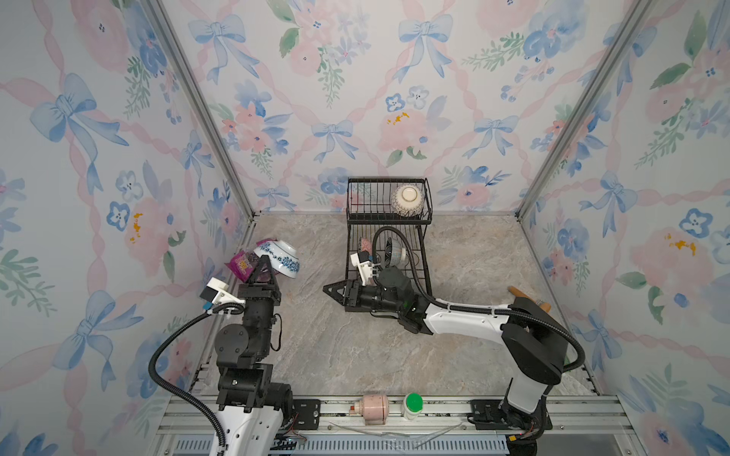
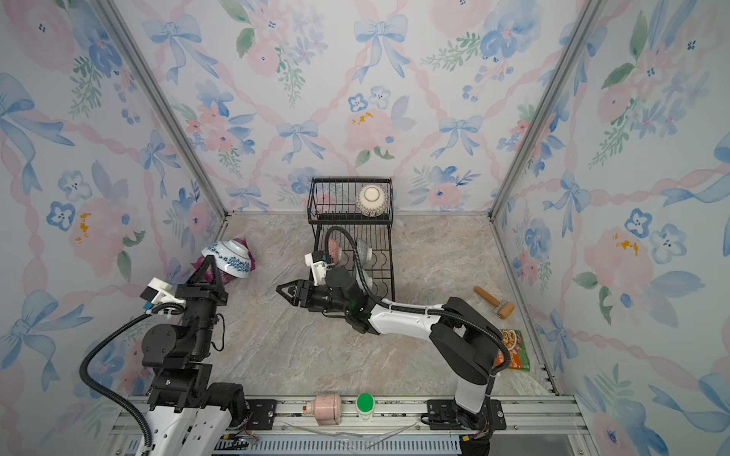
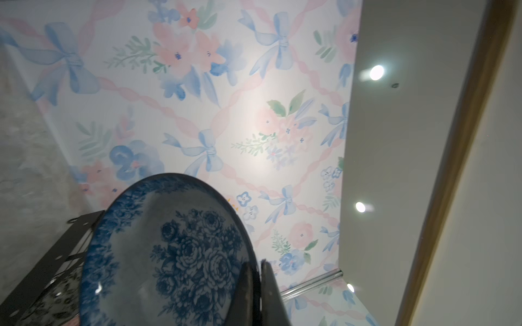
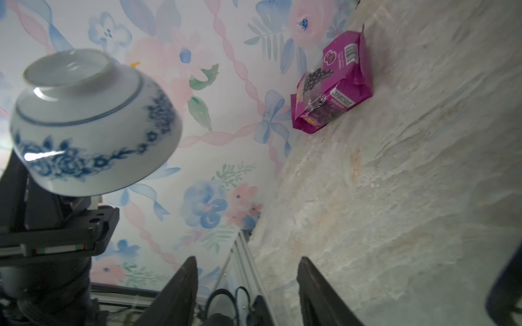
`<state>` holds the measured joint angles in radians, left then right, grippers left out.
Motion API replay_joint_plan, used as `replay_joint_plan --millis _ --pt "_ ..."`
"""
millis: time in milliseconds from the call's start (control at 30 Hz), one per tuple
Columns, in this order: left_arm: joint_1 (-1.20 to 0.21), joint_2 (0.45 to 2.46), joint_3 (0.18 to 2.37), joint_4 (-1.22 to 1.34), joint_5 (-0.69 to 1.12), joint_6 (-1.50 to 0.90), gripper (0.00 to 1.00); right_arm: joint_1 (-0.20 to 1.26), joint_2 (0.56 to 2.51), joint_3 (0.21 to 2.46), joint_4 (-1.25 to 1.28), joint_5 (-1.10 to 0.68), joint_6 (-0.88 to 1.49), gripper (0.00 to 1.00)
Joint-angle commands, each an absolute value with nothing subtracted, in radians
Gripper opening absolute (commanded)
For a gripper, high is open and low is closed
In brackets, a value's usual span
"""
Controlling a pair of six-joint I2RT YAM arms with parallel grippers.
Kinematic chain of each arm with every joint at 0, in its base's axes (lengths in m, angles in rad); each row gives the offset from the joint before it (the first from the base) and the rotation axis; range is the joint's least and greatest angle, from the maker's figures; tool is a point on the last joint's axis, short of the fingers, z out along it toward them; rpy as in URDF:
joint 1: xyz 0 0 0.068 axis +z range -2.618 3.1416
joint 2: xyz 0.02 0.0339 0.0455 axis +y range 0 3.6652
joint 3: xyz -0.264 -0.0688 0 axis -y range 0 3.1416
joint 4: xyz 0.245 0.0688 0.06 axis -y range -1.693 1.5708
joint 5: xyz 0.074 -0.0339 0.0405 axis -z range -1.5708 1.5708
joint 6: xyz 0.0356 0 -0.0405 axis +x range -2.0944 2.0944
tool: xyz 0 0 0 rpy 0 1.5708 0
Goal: Load bowls into a dish rack
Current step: Pass the bowl.
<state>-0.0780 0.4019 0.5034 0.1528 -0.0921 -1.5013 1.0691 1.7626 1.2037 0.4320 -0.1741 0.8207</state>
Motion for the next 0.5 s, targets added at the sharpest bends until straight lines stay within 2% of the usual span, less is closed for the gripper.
replay_joint_plan --millis 0,67,167,367,467 --pt "-0.087 0.434 0.552 -0.058 -0.065 -1.517 0.0 1.2 1.737 1.314 0.0 0.185 0.316 0.58" --pt "-0.09 0.44 0.594 -0.126 -0.104 -1.496 0.0 1.241 1.749 1.309 0.016 0.304 0.233 0.57" --pt "-0.093 0.46 0.65 -0.234 -0.146 -1.507 0.0 1.262 1.768 1.304 0.043 0.365 0.19 0.54" --pt "-0.111 0.503 0.637 -0.234 -0.128 -1.565 0.0 1.303 1.831 1.382 0.02 0.475 0.076 0.51" --pt "-0.136 0.498 0.621 -0.224 -0.151 -1.588 0.0 1.314 1.858 1.415 0.03 0.547 0.038 0.44"
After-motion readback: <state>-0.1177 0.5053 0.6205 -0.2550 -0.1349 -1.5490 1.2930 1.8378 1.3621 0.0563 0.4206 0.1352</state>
